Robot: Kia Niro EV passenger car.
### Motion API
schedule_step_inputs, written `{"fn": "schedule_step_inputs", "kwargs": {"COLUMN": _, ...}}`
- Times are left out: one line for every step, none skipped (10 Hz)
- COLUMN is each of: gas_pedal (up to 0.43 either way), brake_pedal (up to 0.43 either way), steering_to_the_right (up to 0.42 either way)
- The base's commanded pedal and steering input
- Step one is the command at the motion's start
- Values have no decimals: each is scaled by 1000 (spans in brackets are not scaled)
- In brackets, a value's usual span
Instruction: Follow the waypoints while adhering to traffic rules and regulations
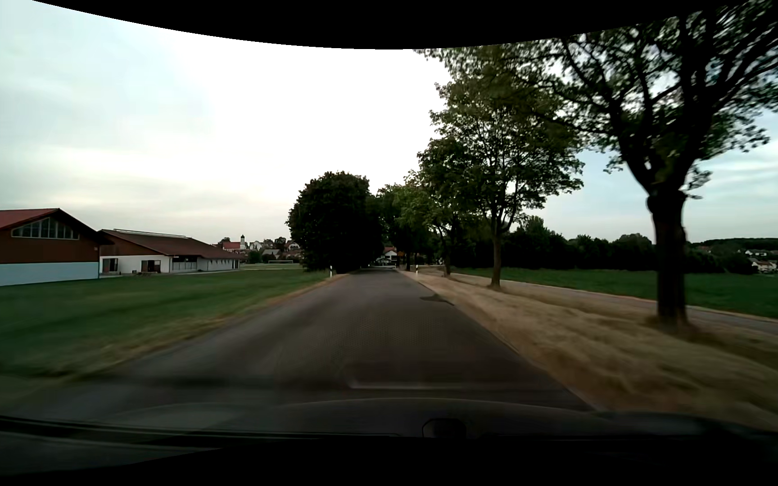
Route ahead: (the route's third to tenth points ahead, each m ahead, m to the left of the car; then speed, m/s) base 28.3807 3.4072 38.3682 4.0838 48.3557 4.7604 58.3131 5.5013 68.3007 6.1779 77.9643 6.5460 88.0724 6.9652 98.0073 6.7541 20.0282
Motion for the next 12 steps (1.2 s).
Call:
{"fn": "schedule_step_inputs", "kwargs": {"gas_pedal": 0, "brake_pedal": 104, "steering_to_the_right": -23}}
{"fn": "schedule_step_inputs", "kwargs": {"gas_pedal": 0, "brake_pedal": 104, "steering_to_the_right": -23}}
{"fn": "schedule_step_inputs", "kwargs": {"gas_pedal": 0, "brake_pedal": 104, "steering_to_the_right": -21}}
{"fn": "schedule_step_inputs", "kwargs": {"gas_pedal": 0, "brake_pedal": 110, "steering_to_the_right": -20}}
{"fn": "schedule_step_inputs", "kwargs": {"gas_pedal": 0, "brake_pedal": 116, "steering_to_the_right": -18}}
{"fn": "schedule_step_inputs", "kwargs": {"gas_pedal": 0, "brake_pedal": 116, "steering_to_the_right": -16}}
{"fn": "schedule_step_inputs", "kwargs": {"gas_pedal": 0, "brake_pedal": 122, "steering_to_the_right": -14}}
{"fn": "schedule_step_inputs", "kwargs": {"gas_pedal": 0, "brake_pedal": 122, "steering_to_the_right": -12}}
{"fn": "schedule_step_inputs", "kwargs": {"gas_pedal": 0, "brake_pedal": 128, "steering_to_the_right": -12}}
{"fn": "schedule_step_inputs", "kwargs": {"gas_pedal": 0, "brake_pedal": 134, "steering_to_the_right": -12}}
{"fn": "schedule_step_inputs", "kwargs": {"gas_pedal": 0, "brake_pedal": 140, "steering_to_the_right": -12}}
{"fn": "schedule_step_inputs", "kwargs": {"gas_pedal": 0, "brake_pedal": 146, "steering_to_the_right": -12}}
